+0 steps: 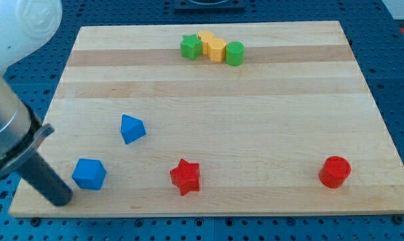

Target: Place the arm towards the top left of the blue triangle

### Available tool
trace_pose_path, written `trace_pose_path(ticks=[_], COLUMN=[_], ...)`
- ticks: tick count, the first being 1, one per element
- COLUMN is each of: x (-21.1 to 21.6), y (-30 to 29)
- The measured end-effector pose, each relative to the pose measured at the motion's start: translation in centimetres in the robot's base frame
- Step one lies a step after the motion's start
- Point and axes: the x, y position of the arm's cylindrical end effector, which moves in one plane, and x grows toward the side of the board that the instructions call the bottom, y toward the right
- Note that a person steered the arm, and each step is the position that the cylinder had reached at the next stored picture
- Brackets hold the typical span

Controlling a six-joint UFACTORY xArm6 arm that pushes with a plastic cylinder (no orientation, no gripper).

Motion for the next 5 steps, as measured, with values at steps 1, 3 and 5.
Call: trace_pose_path(ticks=[1,3,5], x=[-4.8,-12.7,-10.0], y=[2.4,6.1,0.7])
